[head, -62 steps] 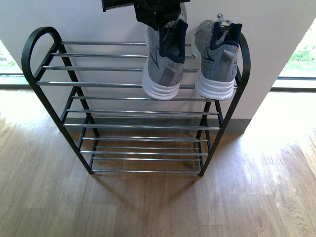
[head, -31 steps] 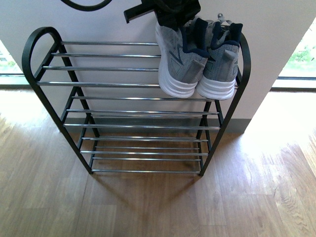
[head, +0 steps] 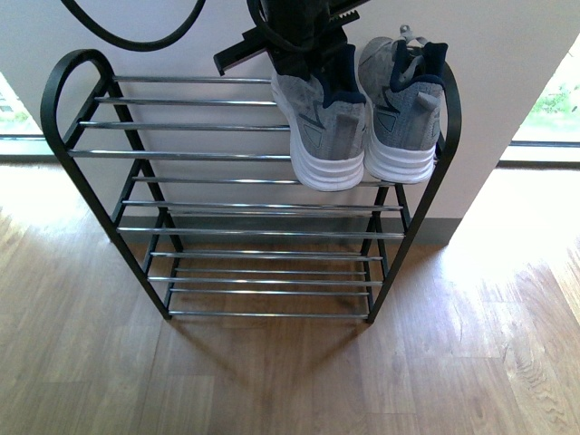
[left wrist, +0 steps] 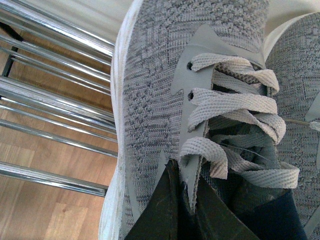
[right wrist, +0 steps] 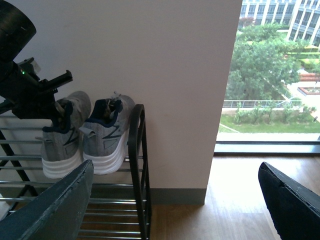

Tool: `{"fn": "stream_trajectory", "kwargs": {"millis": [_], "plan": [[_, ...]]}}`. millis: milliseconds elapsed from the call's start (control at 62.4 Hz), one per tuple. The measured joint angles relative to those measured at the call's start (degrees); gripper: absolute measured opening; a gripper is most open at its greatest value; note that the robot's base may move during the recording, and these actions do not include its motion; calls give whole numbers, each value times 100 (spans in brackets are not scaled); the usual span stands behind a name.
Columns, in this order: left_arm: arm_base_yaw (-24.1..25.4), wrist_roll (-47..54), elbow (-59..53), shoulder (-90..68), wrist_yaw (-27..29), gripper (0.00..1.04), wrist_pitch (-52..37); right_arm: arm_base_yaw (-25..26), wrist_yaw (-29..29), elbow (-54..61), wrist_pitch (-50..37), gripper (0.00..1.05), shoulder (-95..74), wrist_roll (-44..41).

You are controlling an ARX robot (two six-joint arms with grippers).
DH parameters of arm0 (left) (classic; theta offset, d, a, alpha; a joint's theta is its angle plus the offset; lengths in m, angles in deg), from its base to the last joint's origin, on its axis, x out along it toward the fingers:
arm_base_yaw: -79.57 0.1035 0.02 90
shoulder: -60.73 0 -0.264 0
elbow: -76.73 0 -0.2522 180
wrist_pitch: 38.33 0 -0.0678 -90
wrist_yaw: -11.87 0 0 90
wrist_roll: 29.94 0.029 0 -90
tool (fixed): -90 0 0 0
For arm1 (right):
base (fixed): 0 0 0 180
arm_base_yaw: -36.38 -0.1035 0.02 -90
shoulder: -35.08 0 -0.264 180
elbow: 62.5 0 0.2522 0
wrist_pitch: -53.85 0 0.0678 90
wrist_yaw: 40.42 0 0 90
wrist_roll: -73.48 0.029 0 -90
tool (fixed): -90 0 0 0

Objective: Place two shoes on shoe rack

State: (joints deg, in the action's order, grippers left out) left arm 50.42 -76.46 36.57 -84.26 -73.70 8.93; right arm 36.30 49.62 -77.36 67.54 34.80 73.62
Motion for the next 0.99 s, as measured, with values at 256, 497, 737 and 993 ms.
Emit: {"fn": "stream_trajectory", "kwargs": {"millis": [256,497,737,993], "plan": [[-68,640,348,-63,-107,1,251,0,0,0,0,95,0,0],[-57,697,295,-63,-136,25,26,0,0,0,0,95,0,0],[-2,872,-221,201,-323,66,-400,0,0,0,0,95,0,0],[297,1130,-1845,1757,96,95,-1480,0,0,0,0,95,0,0]]}}
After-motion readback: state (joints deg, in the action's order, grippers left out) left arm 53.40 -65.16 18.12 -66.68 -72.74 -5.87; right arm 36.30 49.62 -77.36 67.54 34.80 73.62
